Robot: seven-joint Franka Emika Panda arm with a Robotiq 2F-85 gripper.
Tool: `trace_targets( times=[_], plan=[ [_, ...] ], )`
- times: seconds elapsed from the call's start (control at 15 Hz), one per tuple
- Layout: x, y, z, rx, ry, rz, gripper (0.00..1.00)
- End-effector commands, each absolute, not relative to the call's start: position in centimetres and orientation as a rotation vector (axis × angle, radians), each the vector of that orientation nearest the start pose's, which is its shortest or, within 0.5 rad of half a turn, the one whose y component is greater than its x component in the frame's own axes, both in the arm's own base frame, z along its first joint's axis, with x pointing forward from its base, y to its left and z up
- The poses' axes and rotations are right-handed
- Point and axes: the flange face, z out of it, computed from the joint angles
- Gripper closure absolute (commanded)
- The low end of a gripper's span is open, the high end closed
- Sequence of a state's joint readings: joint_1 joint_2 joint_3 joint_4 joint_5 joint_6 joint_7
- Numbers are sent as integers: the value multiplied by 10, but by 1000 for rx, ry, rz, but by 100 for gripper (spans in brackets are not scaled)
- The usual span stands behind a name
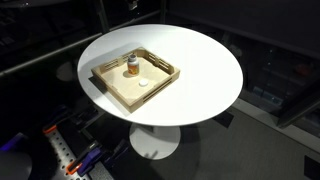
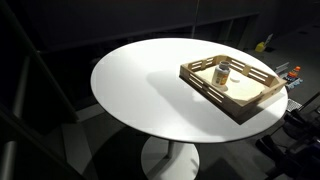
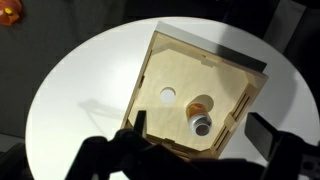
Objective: Put the lid on the bottle
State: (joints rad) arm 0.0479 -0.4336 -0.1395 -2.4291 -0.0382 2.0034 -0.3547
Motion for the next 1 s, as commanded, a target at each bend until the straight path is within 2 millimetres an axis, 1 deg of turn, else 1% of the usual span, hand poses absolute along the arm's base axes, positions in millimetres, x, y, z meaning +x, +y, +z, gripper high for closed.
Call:
trace_targets(
  times=[0.0, 0.2, 0.33, 0.4, 0.47, 0.8, 0.87, 0.93],
  plan=[
    [442, -39, 443, -3023, -661, 39, 0],
    [460, -39, 426, -2989, -800, 95, 0],
    [468, -38, 423, -2984, -858, 119, 0],
    [466, -36, 429, -2976, -848, 130, 0],
    [458, -37, 418, -2996, -806, 129, 0],
    [460, -36, 414, -2994, -811, 144, 0],
    [461, -38, 414, -3016, -800, 137, 0],
    [464, -39, 411, -3014, -828, 116, 0]
  ],
)
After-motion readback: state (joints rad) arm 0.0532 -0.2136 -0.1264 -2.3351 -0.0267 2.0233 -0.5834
